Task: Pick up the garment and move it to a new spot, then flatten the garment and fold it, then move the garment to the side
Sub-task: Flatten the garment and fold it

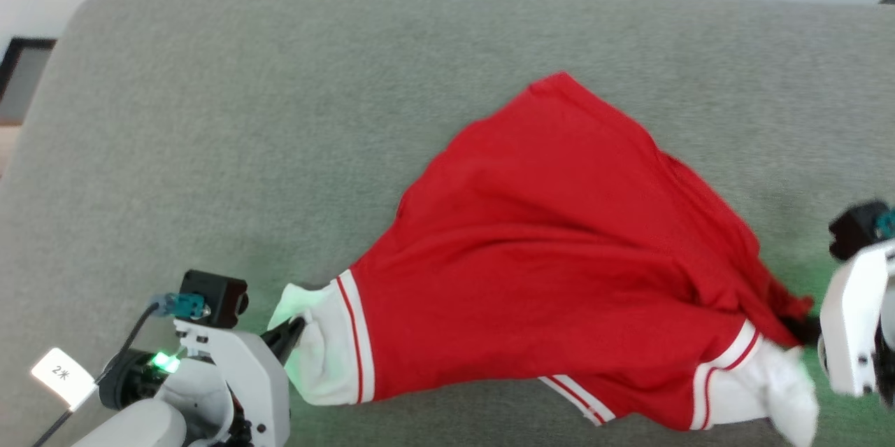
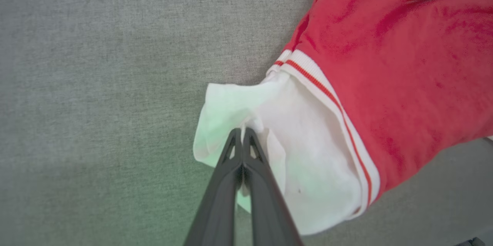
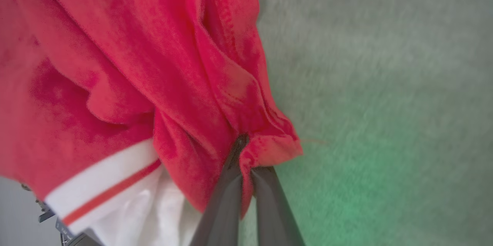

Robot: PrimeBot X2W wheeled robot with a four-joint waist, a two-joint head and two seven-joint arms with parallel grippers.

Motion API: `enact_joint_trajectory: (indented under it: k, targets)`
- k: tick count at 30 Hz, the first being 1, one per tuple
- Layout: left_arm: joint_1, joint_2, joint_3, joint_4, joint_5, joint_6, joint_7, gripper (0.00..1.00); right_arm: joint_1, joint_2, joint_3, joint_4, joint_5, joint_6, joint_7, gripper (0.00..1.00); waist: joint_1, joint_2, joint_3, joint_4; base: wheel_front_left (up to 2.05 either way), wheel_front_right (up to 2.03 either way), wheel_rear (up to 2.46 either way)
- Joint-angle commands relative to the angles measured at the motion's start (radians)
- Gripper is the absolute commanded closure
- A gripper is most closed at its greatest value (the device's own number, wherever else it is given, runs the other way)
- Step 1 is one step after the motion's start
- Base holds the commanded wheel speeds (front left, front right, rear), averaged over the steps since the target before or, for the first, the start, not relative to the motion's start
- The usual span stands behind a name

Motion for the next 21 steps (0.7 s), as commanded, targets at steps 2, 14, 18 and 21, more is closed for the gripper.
enact_joint_trajectory:
  k: [2, 14, 18, 21]
  targets:
    - [0.015, 0.007, 0.005, -0.005, -0.007, 0.007, -0.001, 1.0, 0.106, 0.022, -0.016, 0.007, -0.004, -0.002, 0.003, 1.0, 0.0, -0.0001, -0.036, -0.046, 0.0, 0.0, 0.0]
    - [0.011, 0.017, 0.005, -0.009, -0.014, 0.004, 0.009, 1.0, 0.266, 0.169, -0.134, 0.036, -0.132, -0.003, -0.118, 0.0, 0.0, -0.0001, -0.042, -0.078, 0.0, 0.0, 0.0]
    - [0.015, 0.02, 0.006, -0.015, -0.015, 0.008, 0.008, 1.0, 0.261, 0.153, -0.175, -0.025, -0.141, -0.005, -0.113, 0.0, 0.0, -0.0001, -0.043, -0.082, 0.0, 0.0, 0.0]
    - [0.016, 0.022, 0.005, -0.02, -0.013, 0.01, 0.008, 1.0, 0.254, 0.147, -0.219, -0.12, -0.145, -0.003, -0.104, 0.0, 0.0, -0.0001, -0.041, -0.08, 0.0, 0.0, 0.0]
